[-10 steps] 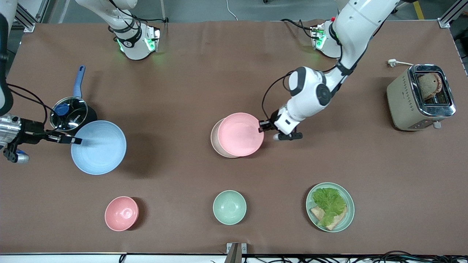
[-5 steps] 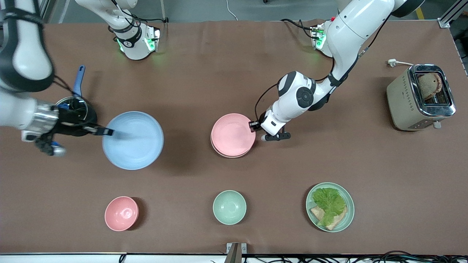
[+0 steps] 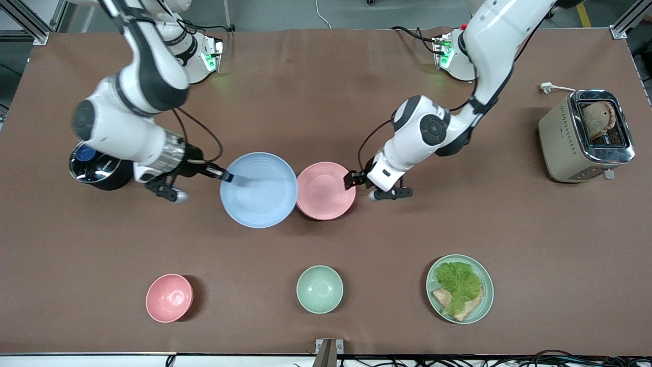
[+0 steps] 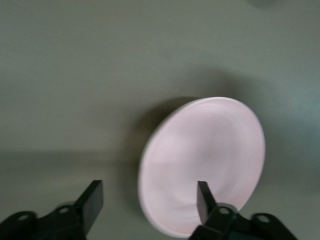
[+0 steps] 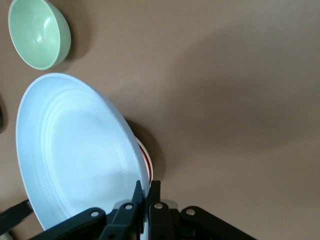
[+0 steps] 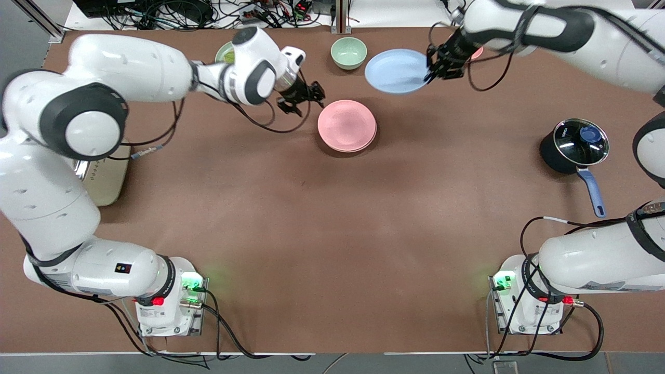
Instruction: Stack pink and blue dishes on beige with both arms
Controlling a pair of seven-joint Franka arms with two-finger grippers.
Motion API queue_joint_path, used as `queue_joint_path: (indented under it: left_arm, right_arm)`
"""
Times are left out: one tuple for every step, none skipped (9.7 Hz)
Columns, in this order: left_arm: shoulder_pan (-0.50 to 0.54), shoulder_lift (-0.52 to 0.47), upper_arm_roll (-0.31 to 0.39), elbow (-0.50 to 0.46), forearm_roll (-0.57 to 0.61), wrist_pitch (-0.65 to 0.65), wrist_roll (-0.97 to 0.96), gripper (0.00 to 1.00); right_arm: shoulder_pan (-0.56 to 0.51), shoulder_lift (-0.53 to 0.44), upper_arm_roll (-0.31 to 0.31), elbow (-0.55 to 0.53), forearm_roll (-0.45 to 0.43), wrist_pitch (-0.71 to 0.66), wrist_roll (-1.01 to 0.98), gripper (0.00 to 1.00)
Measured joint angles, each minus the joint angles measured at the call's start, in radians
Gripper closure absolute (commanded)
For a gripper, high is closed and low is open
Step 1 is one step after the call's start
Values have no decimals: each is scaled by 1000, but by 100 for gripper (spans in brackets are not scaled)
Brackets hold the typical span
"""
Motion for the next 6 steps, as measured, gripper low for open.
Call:
queue_joint_path:
  left_arm:
    - [12,-78,43,2,54,-149,40,0]
    - [20,-154,95,7,89,-266,97,0]
    - [27,-229,155,18,106,-356,156,0]
    - [38,-298,212,32,120,-426,199,0]
    - [47,-363,268,54,155,-488,238,0]
    - [54,-417,316,89,185,-556,289,0]
  right_arm:
    - [7,32,50,-37,0,96,22,98]
    - [25,75,83,-51,0,176,44,97]
    - [51,124,102,-52,0,251,67,96]
    - [84,173,109,-53,0,334,85,96]
    - [121,223,110,-52,0,415,103,96]
    - [150,264,111,-52,0,465,117,96]
